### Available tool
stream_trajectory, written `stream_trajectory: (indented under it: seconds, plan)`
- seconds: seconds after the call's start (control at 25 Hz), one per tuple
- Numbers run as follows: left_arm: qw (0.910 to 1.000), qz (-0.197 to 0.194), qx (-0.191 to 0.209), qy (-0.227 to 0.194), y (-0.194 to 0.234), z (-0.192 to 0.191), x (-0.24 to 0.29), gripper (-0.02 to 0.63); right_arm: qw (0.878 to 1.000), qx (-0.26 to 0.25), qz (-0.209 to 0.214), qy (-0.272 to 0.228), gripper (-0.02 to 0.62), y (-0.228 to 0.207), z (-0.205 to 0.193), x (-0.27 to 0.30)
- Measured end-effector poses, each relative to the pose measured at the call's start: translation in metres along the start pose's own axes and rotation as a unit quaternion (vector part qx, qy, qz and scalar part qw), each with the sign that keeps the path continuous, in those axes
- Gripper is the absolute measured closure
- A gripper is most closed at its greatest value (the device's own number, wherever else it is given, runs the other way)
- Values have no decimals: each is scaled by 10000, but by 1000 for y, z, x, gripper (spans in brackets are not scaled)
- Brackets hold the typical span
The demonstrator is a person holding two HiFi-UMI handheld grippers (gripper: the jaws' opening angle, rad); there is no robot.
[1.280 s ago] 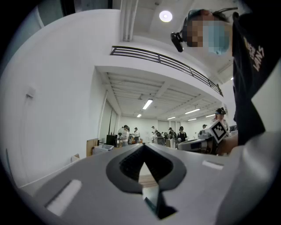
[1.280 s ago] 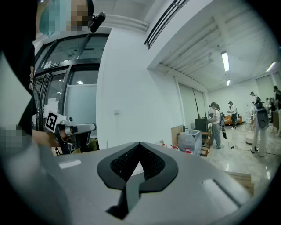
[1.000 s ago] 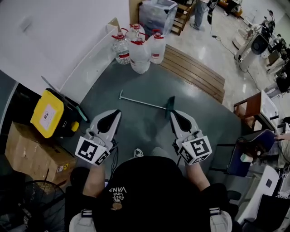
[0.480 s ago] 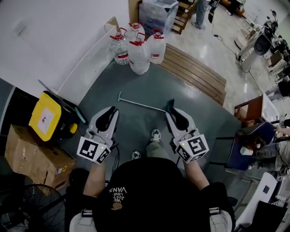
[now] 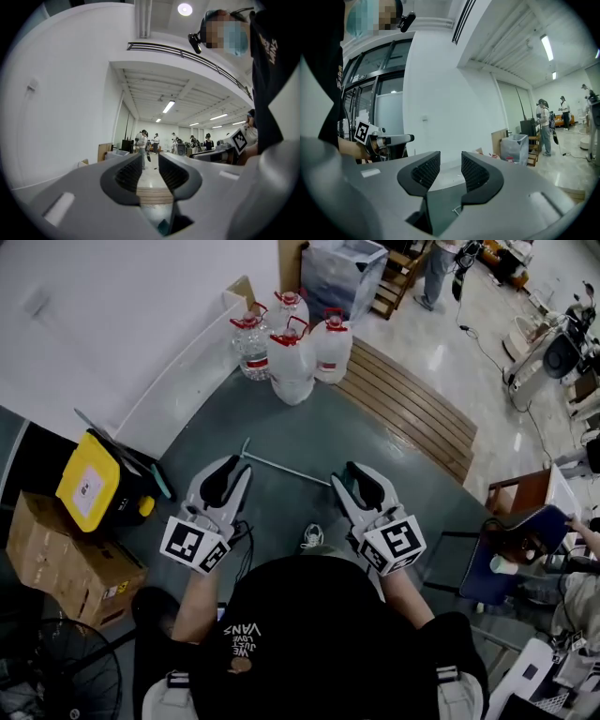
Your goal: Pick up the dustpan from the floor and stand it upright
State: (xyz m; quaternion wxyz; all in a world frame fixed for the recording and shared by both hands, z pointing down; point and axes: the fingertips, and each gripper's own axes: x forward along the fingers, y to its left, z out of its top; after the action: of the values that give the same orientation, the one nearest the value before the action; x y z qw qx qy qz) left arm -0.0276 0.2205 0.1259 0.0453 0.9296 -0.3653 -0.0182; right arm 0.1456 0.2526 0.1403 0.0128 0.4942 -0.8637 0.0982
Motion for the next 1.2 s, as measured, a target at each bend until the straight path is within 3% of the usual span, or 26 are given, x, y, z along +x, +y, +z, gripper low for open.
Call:
stream_trajectory:
  seconds: [0.12, 0.28, 0.52, 0.68, 1.0, 1.2]
  plan:
    - [9998, 143, -93, 42, 3, -7, 21, 436, 9998, 10, 185, 36, 468, -20, -5, 9]
    - [9993, 294, -205, 144, 10, -18, 45, 433, 9994, 15, 312, 175, 464, -43, -10, 20]
    - [9983, 263, -420, 301, 37, -35, 74, 431, 9993, 49, 134, 333, 453, -70, -24, 43]
    - [9980, 1, -497, 388, 59, -43, 95, 431, 9993, 100, -150, 323, 453, -80, -32, 59]
    - [9925, -874, -511, 683, 111, -59, 137, 431, 9933, 190, -1121, 224, 453, -97, -39, 102]
    - [9859, -1187, -607, 1013, 145, -88, 159, 431, 9869, 199, -1525, 496, 453, -104, -65, 129]
